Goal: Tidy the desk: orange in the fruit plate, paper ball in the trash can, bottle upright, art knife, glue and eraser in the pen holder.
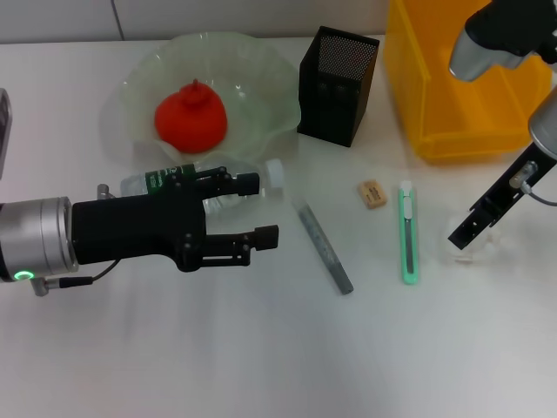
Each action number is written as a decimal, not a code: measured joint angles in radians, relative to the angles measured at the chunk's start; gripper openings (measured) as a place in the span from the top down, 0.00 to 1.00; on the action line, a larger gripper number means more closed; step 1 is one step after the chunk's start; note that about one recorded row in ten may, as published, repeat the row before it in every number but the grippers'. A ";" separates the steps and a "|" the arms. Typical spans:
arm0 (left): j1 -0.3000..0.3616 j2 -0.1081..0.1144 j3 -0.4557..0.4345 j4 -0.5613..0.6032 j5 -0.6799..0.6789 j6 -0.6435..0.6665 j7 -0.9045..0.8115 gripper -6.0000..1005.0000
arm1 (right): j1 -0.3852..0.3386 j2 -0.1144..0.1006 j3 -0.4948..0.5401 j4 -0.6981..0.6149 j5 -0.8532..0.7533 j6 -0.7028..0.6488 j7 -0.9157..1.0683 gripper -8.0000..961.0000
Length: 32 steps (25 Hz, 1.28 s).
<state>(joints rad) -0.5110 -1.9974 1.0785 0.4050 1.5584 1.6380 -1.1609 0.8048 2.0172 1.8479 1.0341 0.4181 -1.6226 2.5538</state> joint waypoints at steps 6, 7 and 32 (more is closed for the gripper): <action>-0.001 -0.003 0.000 0.000 0.000 -0.008 0.003 0.19 | 0.001 0.007 -0.013 -0.022 0.003 0.028 -0.014 0.28; -0.001 -0.003 -0.001 0.000 0.000 -0.009 0.003 0.19 | 0.002 0.008 -0.015 -0.027 0.004 0.032 -0.015 0.28; 0.000 -0.019 0.000 0.000 0.000 -0.028 0.005 0.19 | 0.007 0.003 0.213 0.352 0.004 -0.134 0.047 0.53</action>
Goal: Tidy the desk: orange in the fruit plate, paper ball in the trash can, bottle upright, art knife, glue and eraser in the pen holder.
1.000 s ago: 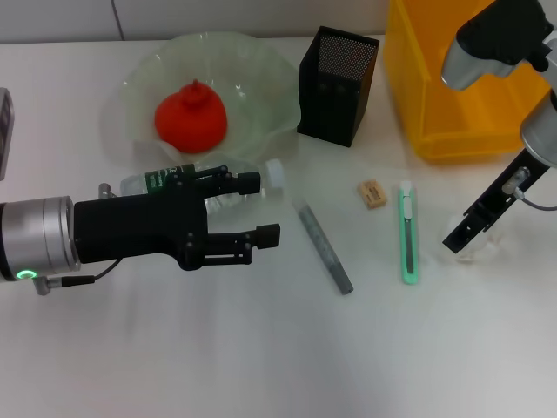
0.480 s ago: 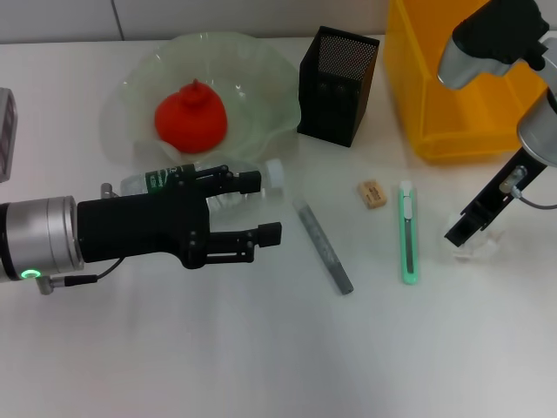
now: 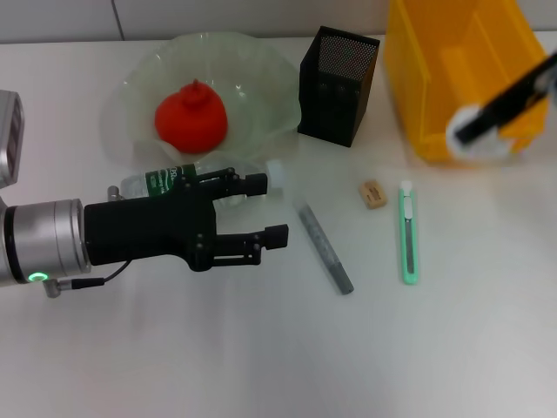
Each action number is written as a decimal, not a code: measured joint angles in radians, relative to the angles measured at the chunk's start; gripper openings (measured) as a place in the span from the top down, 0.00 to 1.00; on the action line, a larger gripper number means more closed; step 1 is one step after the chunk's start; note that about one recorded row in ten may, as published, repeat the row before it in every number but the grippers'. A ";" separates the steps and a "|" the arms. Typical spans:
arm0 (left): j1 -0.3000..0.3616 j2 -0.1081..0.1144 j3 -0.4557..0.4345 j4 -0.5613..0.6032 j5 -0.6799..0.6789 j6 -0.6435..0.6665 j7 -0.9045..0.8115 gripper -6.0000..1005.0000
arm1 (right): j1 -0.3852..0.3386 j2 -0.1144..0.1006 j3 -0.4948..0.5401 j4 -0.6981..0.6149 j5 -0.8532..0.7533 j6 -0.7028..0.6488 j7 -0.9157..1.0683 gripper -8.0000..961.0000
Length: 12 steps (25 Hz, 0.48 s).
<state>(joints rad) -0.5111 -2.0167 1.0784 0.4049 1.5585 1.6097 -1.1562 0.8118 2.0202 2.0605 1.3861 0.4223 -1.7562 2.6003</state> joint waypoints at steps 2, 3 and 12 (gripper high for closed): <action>0.000 -0.001 0.000 0.000 0.000 0.000 0.000 0.19 | -0.004 -0.002 0.047 0.037 -0.004 0.035 0.007 0.53; 0.001 -0.003 0.000 0.000 0.000 0.004 -0.001 0.19 | -0.007 -0.003 0.072 0.049 -0.005 0.062 0.008 0.53; 0.005 -0.003 0.006 0.000 0.000 0.008 -0.006 0.19 | -0.048 -0.003 0.119 -0.089 0.037 0.485 -0.046 0.53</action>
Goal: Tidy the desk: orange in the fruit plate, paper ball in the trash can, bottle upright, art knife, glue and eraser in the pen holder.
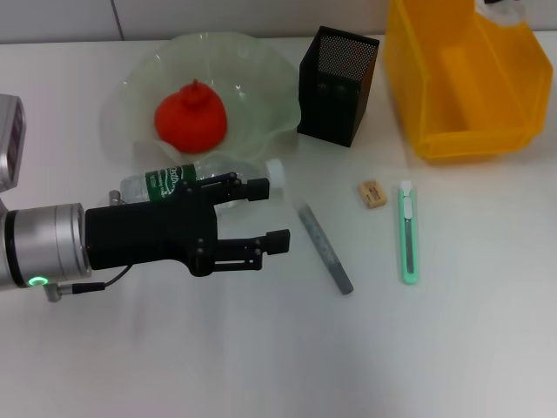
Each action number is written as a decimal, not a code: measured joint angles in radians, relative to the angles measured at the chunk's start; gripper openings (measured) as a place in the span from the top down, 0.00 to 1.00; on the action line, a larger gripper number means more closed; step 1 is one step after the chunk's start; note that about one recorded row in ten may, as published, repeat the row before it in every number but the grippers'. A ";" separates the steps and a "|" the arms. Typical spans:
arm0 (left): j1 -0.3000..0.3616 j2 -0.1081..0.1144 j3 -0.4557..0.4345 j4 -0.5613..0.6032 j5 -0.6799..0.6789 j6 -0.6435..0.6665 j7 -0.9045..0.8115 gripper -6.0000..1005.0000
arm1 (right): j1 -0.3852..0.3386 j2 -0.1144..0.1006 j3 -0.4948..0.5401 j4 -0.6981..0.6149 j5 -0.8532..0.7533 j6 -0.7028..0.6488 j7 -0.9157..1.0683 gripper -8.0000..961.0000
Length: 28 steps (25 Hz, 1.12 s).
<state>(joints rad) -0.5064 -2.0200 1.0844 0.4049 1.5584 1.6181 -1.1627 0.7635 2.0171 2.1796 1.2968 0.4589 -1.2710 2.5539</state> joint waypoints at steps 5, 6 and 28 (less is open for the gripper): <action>-0.001 -0.001 -0.001 0.000 0.000 0.001 -0.002 0.19 | 0.014 0.000 -0.017 -0.130 0.058 0.171 -0.054 0.51; -0.001 -0.001 -0.002 0.000 0.000 0.001 -0.002 0.19 | 0.012 0.003 -0.038 -0.146 0.073 0.236 -0.055 0.50; -0.003 0.003 -0.008 0.000 0.000 0.002 -0.006 0.19 | -0.266 0.061 0.254 -0.359 1.146 -0.097 -0.842 0.16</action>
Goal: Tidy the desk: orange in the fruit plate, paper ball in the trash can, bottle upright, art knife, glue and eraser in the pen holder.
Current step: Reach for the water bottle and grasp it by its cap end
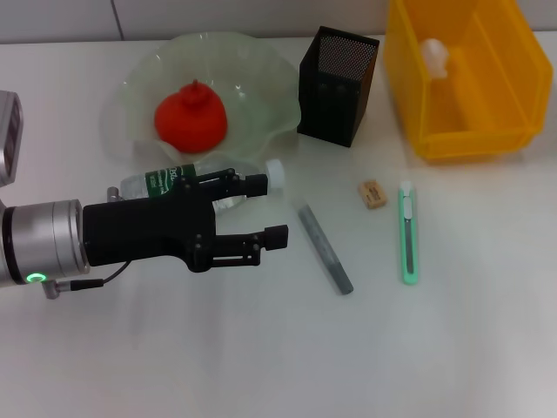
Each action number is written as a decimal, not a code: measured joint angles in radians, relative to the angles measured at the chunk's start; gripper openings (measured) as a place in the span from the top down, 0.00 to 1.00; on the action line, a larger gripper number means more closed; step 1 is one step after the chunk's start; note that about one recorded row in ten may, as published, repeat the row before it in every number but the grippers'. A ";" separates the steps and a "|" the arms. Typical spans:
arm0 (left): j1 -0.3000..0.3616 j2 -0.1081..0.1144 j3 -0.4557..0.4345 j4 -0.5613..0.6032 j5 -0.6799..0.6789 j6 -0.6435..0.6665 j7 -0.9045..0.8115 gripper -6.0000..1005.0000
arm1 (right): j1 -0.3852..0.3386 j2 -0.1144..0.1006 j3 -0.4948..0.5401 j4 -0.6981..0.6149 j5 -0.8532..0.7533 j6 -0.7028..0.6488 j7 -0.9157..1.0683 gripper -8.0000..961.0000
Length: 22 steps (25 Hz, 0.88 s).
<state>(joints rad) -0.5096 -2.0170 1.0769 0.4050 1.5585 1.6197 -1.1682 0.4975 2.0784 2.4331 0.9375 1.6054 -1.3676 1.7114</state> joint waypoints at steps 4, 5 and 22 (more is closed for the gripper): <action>0.000 0.000 0.000 0.000 0.000 -0.003 0.000 0.19 | -0.030 -0.021 0.028 -0.109 -0.047 -0.245 -0.100 0.16; 0.000 0.000 0.000 0.000 0.000 -0.007 -0.002 0.19 | -0.032 -0.028 0.029 -0.126 -0.077 -0.289 -0.120 0.16; 0.004 0.057 -0.003 0.058 0.012 -0.054 -0.065 0.19 | -0.090 -0.009 0.021 -0.179 -0.509 -0.358 -0.399 0.16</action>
<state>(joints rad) -0.5052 -1.9595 1.0741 0.4625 1.5703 1.5659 -1.2330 0.4080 2.0691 2.4539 0.7586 1.0963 -1.7256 1.3120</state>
